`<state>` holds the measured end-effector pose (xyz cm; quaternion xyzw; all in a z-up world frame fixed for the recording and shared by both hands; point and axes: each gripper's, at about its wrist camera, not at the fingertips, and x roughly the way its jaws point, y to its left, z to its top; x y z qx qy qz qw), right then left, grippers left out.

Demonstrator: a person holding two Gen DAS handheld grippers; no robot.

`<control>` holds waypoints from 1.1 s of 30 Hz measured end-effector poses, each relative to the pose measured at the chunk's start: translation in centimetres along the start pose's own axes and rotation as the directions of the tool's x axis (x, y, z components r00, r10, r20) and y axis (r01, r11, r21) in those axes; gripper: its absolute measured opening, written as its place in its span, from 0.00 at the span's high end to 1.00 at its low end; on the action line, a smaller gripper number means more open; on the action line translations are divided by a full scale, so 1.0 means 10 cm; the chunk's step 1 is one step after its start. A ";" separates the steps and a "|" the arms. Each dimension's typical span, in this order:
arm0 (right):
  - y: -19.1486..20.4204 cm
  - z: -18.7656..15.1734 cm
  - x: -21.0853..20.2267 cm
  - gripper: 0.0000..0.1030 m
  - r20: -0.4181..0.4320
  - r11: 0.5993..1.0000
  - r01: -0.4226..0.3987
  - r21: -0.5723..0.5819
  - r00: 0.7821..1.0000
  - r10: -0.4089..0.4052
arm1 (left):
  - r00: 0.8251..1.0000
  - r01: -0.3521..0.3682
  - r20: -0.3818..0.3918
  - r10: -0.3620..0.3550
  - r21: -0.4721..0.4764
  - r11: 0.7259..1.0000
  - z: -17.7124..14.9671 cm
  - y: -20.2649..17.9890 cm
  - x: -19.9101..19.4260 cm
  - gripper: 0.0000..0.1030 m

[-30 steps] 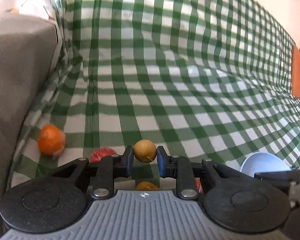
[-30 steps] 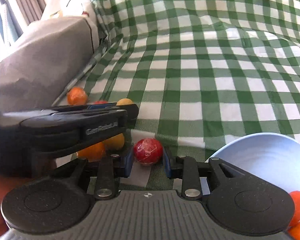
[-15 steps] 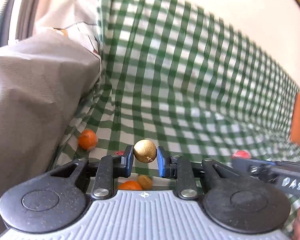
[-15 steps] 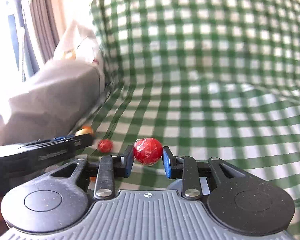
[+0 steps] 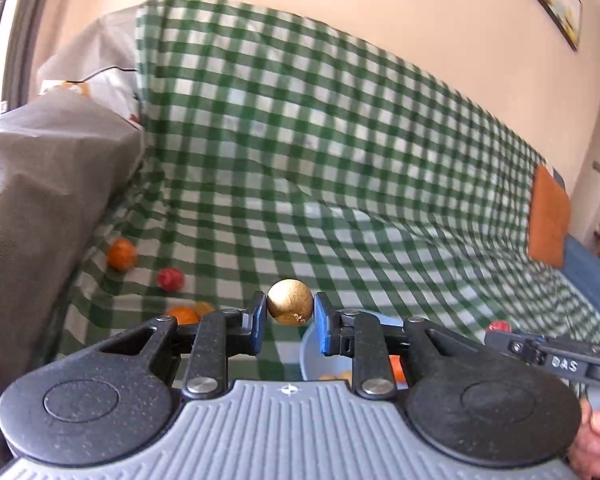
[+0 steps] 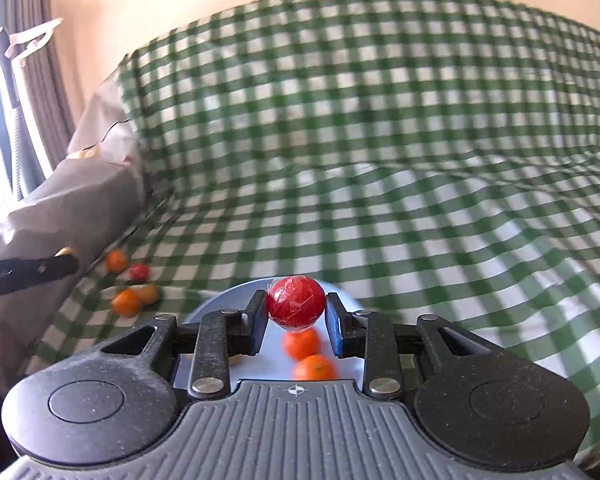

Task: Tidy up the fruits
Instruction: 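Carry the tan fruit and the red fruit over the light blue plate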

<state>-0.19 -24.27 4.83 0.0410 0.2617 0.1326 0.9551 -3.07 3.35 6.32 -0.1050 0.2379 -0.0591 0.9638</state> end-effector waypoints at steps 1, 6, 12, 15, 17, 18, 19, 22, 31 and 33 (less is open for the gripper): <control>-0.06 -0.04 0.00 0.69 -0.006 1.000 0.014 -0.001 1.000 -0.014 | 1.000 0.001 -0.005 -0.001 0.021 1.000 -0.02 -0.05 0.02 0.73; -0.23 -0.14 0.07 0.69 -0.047 0.998 0.043 0.041 0.998 -0.041 | 0.999 -0.015 -0.047 0.021 0.119 0.993 -0.12 -0.20 0.23 0.73; -0.12 -0.14 0.13 0.69 -0.046 0.999 0.024 0.037 0.999 -0.022 | 0.996 -0.015 -0.088 0.030 0.160 0.987 -0.21 -0.24 0.40 0.73; -0.06 -0.16 0.17 0.69 -0.055 1.000 0.015 0.025 0.998 -0.013 | 0.995 -0.009 -0.093 0.026 0.180 0.984 -0.23 -0.26 0.41 0.73; -0.04 -0.16 0.18 0.69 -0.060 1.000 0.011 0.015 0.998 -0.010 | 0.995 -0.007 -0.096 0.026 0.192 0.981 -0.24 -0.28 0.43 0.73; -0.04 -0.17 0.19 0.69 -0.062 1.000 0.010 0.012 0.998 -0.009 | 0.995 -0.006 -0.098 0.025 0.195 0.981 -0.25 -0.28 0.43 0.73; -0.04 -0.17 0.20 0.69 -0.064 1.000 0.009 0.009 0.998 -0.009 | 0.995 -0.005 -0.100 0.025 0.199 0.980 -0.25 -0.28 0.44 0.73; -0.06 -0.18 0.21 0.69 -0.069 1.000 0.012 0.013 0.998 -0.011 | 0.994 -0.001 -0.106 0.023 0.208 0.978 -0.26 -0.30 0.46 0.73; -0.05 -0.18 0.22 0.69 -0.076 1.000 0.010 0.010 0.997 -0.010 | 0.994 0.005 -0.110 0.021 0.236 0.972 -0.28 -0.33 0.48 0.73; -0.04 -0.19 0.22 0.69 -0.078 1.000 0.009 0.006 0.997 -0.009 | 0.994 0.005 -0.109 0.021 0.235 0.972 -0.28 -0.33 0.47 0.73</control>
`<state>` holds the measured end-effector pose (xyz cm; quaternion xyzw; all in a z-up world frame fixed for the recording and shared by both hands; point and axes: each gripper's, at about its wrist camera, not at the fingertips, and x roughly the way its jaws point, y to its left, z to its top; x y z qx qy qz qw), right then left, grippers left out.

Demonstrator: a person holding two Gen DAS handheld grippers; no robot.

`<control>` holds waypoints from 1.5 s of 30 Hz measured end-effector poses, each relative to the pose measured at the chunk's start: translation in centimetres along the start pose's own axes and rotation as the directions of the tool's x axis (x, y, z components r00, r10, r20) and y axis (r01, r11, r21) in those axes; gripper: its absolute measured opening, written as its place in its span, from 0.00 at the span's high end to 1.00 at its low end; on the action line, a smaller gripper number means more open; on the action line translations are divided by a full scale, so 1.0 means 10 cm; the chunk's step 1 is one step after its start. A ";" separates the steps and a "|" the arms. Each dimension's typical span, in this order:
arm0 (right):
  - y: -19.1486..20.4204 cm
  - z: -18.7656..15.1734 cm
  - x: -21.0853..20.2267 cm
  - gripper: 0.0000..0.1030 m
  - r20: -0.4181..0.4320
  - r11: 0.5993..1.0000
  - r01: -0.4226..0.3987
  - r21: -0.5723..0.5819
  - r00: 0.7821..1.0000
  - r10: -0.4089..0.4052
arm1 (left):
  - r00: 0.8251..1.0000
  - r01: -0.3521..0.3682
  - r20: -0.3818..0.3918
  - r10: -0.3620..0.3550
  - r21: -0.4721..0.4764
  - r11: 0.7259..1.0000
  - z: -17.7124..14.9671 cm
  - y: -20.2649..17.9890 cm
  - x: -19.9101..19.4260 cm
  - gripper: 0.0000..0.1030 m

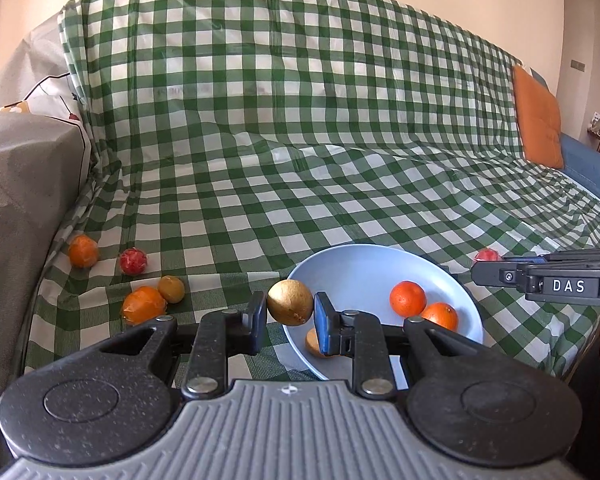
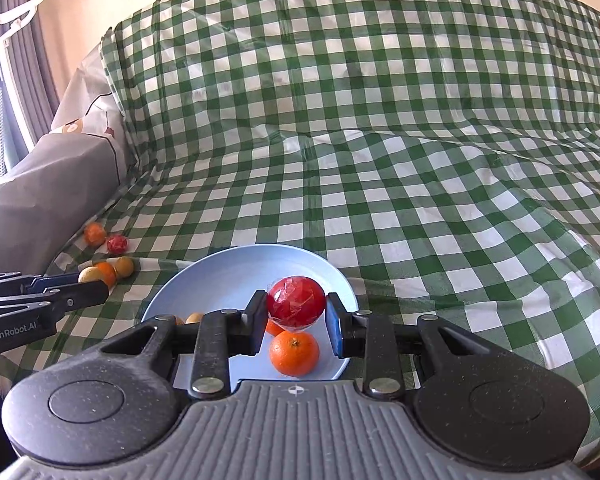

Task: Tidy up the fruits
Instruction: 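Carry the tan fruit and the red fruit over the light blue plate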

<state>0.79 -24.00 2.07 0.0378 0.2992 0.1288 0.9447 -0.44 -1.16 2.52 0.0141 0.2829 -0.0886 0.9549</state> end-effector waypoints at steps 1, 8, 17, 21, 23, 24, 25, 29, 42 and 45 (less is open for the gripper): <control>0.00 0.00 0.00 0.69 0.000 1.000 0.000 -0.001 1.000 0.000 | 1.000 0.000 0.000 0.000 0.000 1.000 0.00 0.00 0.00 0.73; 0.00 0.00 0.00 0.69 -0.002 1.000 -0.001 -0.001 1.000 0.001 | 1.000 0.012 -0.004 -0.012 0.030 0.999 -0.02 -0.06 0.02 0.73; 0.07 -0.03 0.05 0.69 -0.032 0.999 -0.029 -0.017 0.999 0.028 | 0.998 0.068 -0.023 -0.065 0.189 0.980 -0.16 -0.40 0.07 0.73; 0.10 -0.04 0.07 0.69 -0.048 0.998 -0.043 -0.037 0.998 0.041 | 0.996 0.086 -0.032 -0.081 0.242 0.966 -0.22 -0.51 0.10 0.73; 0.12 -0.04 0.08 0.69 -0.054 0.998 -0.047 -0.045 0.998 0.044 | 0.996 0.092 -0.034 -0.086 0.263 0.960 -0.26 -0.54 0.10 0.73; 0.12 -0.05 0.08 0.69 -0.056 0.998 -0.048 -0.048 0.997 0.046 | 0.996 0.093 -0.034 -0.087 0.271 0.958 -0.27 -0.56 0.10 0.73; 0.13 -0.05 0.09 0.69 -0.059 0.997 -0.050 -0.051 0.997 0.047 | 0.995 0.095 -0.035 -0.089 0.277 0.956 -0.28 -0.57 0.10 0.73; 0.15 -0.05 0.10 0.69 -0.066 0.997 -0.054 -0.061 0.997 0.050 | 0.995 0.097 -0.038 -0.090 0.283 0.954 -0.29 -0.57 0.11 0.73; 0.16 -0.07 0.13 0.69 -0.080 0.995 -0.062 -0.080 0.995 0.056 | 0.995 0.098 -0.041 -0.090 0.292 0.951 -0.29 -0.59 0.12 0.73; 0.15 -0.07 0.14 0.68 -0.082 0.994 -0.064 -0.084 0.995 0.057 | 0.995 0.098 -0.041 -0.090 0.292 0.951 -0.29 -0.59 0.12 0.73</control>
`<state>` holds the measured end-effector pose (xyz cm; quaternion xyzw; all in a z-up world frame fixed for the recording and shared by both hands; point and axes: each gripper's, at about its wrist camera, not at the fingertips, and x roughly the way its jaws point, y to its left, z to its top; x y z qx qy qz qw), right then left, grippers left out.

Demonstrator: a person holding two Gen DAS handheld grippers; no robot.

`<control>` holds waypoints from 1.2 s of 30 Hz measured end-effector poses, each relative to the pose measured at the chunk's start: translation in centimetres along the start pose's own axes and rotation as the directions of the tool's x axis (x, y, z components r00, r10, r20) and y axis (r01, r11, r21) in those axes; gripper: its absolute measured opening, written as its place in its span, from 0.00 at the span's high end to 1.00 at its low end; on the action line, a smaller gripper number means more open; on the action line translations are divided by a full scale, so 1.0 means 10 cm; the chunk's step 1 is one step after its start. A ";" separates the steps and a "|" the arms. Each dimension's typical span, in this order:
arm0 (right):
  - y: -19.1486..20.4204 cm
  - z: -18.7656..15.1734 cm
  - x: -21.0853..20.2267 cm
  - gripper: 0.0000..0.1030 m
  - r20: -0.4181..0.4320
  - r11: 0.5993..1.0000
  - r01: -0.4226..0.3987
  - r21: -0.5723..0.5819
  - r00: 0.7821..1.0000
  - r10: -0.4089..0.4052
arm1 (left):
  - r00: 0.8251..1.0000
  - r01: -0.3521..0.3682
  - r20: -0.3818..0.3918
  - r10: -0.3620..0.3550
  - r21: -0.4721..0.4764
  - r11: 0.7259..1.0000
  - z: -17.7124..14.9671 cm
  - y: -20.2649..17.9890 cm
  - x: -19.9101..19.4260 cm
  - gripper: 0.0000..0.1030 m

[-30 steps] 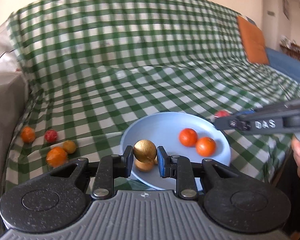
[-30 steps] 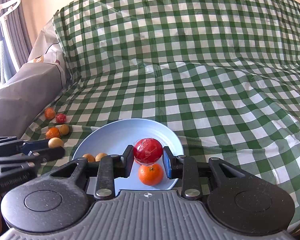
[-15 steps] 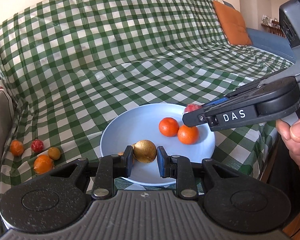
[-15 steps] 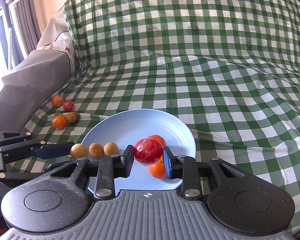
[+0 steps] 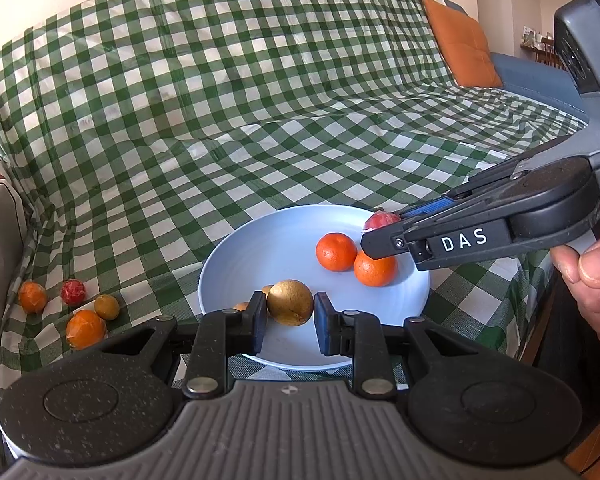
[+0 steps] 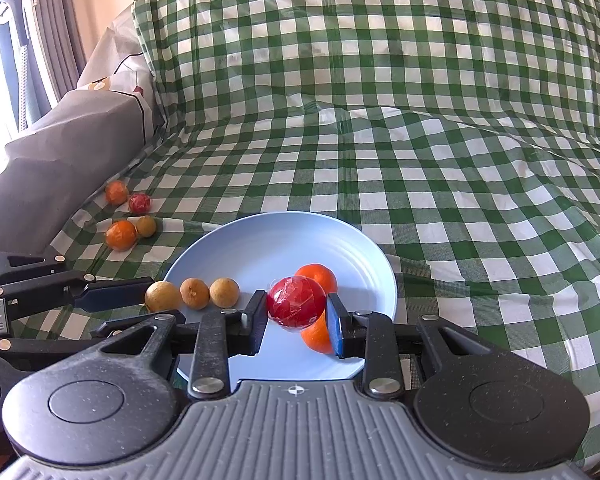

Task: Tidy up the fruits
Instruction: 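Carry the tan fruit and the red fruit over the light blue plate, then open the left gripper to drop the tan fruit while the right gripper releases the red fruit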

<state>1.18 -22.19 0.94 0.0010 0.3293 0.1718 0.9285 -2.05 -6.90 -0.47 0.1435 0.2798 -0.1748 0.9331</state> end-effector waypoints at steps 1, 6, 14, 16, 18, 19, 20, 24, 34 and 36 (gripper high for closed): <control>0.00 0.00 0.00 0.68 0.000 1.000 0.000 0.000 1.000 0.000 | 1.000 0.000 0.000 0.000 0.000 1.000 0.00 0.00 0.00 0.73; 0.01 0.00 0.01 0.68 0.000 1.000 0.001 -0.001 1.000 -0.001 | 1.000 0.000 0.000 0.000 0.001 1.000 0.00 0.00 0.00 0.73; 0.02 0.00 0.01 0.68 0.000 1.000 0.002 -0.001 1.000 -0.002 | 1.000 -0.002 0.000 0.002 0.001 1.000 0.00 -0.01 0.00 0.73; 0.02 -0.01 0.01 0.68 0.000 1.000 0.002 -0.002 1.000 -0.002 | 1.000 -0.002 0.001 0.002 0.000 1.000 0.00 -0.01 0.00 0.73; 0.03 -0.01 0.01 0.68 0.001 1.000 0.003 -0.002 1.000 -0.003 | 1.000 -0.001 0.002 0.001 0.002 1.000 0.00 -0.01 0.00 0.73; 0.03 -0.01 0.01 0.68 0.001 1.000 0.003 -0.002 1.000 -0.003 | 1.000 -0.002 0.003 0.002 0.002 1.000 0.00 -0.01 0.00 0.73; 0.03 -0.01 0.01 0.68 0.001 1.000 0.003 -0.004 1.000 -0.003 | 1.000 -0.002 0.003 0.002 0.003 1.000 0.00 -0.01 0.00 0.73; 0.03 -0.01 0.01 0.68 0.001 1.000 0.003 -0.005 1.000 -0.003 | 1.000 -0.001 0.003 0.001 0.002 1.000 0.00 -0.01 0.00 0.73; 0.05 -0.02 0.00 0.68 0.001 1.000 0.005 -0.004 1.000 -0.005 | 1.000 -0.003 0.010 0.003 0.000 1.000 0.00 -0.02 -0.01 0.71; 0.05 -0.02 0.01 0.68 -0.003 1.000 0.005 -0.005 1.000 -0.005 | 1.000 -0.003 0.016 0.003 -0.003 1.000 0.02 -0.02 -0.03 0.59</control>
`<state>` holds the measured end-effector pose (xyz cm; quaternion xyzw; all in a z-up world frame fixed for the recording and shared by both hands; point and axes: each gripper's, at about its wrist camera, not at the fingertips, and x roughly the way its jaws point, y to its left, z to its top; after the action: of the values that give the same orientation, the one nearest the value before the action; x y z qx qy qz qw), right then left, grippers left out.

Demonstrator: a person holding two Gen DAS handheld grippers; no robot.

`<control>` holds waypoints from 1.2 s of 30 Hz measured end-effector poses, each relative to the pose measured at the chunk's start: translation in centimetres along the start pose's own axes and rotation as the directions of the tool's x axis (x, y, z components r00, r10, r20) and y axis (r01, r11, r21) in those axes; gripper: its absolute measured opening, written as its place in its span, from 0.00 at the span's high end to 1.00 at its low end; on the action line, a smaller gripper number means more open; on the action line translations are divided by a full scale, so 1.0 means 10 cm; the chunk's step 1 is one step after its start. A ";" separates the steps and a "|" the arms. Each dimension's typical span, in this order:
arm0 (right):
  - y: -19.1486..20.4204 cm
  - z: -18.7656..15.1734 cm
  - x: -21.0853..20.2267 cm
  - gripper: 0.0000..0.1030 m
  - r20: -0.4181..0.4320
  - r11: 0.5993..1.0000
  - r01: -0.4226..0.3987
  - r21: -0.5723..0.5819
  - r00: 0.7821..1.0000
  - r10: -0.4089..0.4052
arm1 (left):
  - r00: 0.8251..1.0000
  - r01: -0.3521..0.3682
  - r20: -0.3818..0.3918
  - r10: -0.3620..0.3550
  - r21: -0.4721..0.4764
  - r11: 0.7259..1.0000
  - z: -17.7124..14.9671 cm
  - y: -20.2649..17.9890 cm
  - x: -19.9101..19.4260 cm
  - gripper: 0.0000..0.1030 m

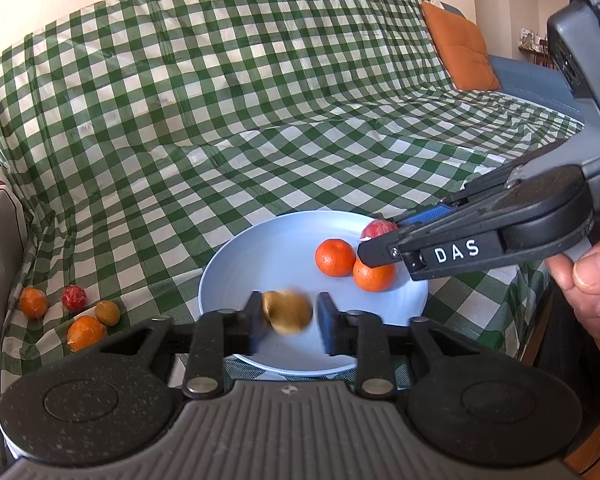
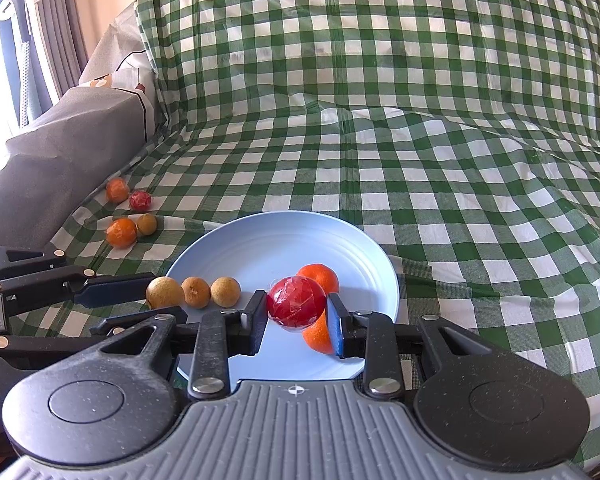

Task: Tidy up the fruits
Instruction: 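Open the left gripper to drop the tan fruit while the right gripper releases the red fruit, then move both grippers back toward the remaining fruits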

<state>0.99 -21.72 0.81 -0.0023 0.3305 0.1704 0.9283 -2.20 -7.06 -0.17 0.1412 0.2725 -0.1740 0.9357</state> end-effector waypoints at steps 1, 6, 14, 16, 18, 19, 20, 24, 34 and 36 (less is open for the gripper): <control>0.00 0.00 0.00 0.65 -0.002 1.000 0.004 -0.001 1.000 -0.004 | 1.000 -0.002 0.004 0.002 -0.003 1.000 0.00 0.01 0.00 0.50; -0.04 0.02 0.00 0.40 0.007 1.000 0.027 0.011 1.000 -0.027 | 1.000 -0.027 0.007 0.027 -0.016 1.000 0.02 0.04 -0.01 0.34; -0.07 0.02 -0.01 0.33 0.007 0.999 0.048 0.021 0.999 -0.049 | 0.996 -0.083 0.013 0.084 -0.054 0.995 0.04 0.14 -0.02 0.13; -0.08 0.02 -0.01 0.31 0.008 0.998 0.055 0.027 0.998 -0.056 | 0.995 -0.094 0.013 0.095 -0.067 0.993 0.04 0.17 -0.03 0.13; -0.08 0.02 -0.02 0.29 0.009 0.998 0.060 0.035 0.998 -0.061 | 0.994 -0.105 0.012 0.106 -0.076 0.992 0.04 0.19 -0.03 0.08; -0.08 0.02 -0.02 0.27 0.010 0.997 0.063 0.039 0.998 -0.063 | 0.994 -0.111 0.014 0.113 -0.078 0.991 0.05 0.19 -0.04 0.04; -0.08 0.02 -0.03 0.26 0.011 0.997 0.065 0.042 0.998 -0.066 | 0.993 -0.118 0.019 0.120 -0.078 0.990 0.05 0.19 -0.05 0.02; -0.06 0.02 -0.04 0.21 0.019 0.996 0.073 0.051 0.997 -0.074 | 0.990 -0.135 0.027 0.138 -0.082 0.987 0.07 0.21 -0.08 0.01; -0.03 0.06 -0.04 0.08 0.067 0.989 0.109 0.100 0.991 -0.116 | 0.977 -0.198 0.039 0.211 -0.215 0.956 0.10 0.51 -0.13 0.01; -0.02 0.08 -0.03 0.07 0.072 0.988 0.111 0.111 0.990 -0.119 | 0.975 -0.204 0.035 0.220 -0.249 0.947 0.11 0.60 -0.14 0.01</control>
<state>1.27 -21.89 1.59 0.0350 0.3017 0.0986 0.9476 -0.36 -1.75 2.52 0.0481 0.2459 -0.0419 0.9672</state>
